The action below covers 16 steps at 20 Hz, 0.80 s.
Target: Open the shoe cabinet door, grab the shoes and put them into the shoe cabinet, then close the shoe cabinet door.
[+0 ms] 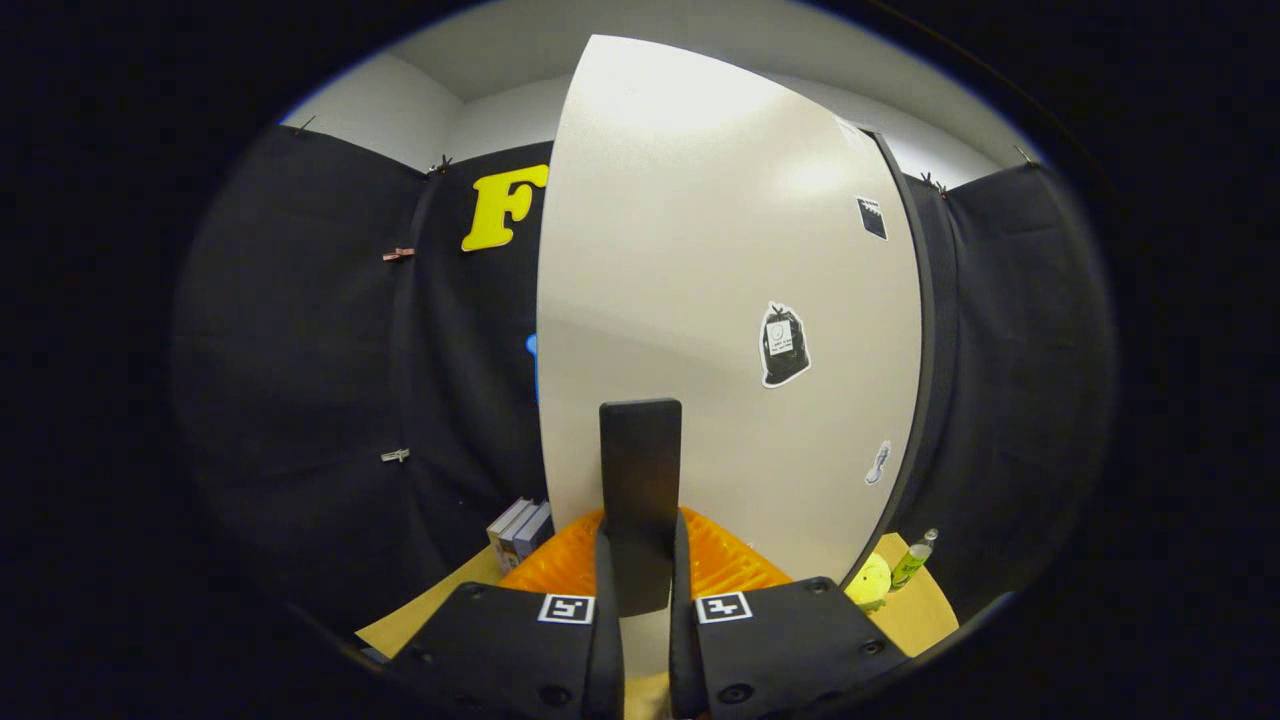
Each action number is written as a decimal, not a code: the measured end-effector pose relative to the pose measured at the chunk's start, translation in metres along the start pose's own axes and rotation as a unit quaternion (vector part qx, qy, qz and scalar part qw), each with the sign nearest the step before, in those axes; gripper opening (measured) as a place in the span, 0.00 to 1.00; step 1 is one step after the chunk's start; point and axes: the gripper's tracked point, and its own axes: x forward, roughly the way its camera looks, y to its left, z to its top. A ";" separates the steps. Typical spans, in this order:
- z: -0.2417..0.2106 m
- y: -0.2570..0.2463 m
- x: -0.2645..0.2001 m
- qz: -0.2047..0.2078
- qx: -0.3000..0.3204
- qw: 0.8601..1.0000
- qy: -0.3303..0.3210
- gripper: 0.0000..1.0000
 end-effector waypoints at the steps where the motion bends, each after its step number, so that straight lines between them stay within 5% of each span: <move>1: -0.001 -0.005 -0.011 0.005 -0.001 1.000 0.000 0.22; 8: -0.002 -0.055 -0.072 0.008 -0.004 1.000 0.002 0.22; 16: -0.003 -0.116 -0.116 -0.044 0.010 0.999 0.009 0.21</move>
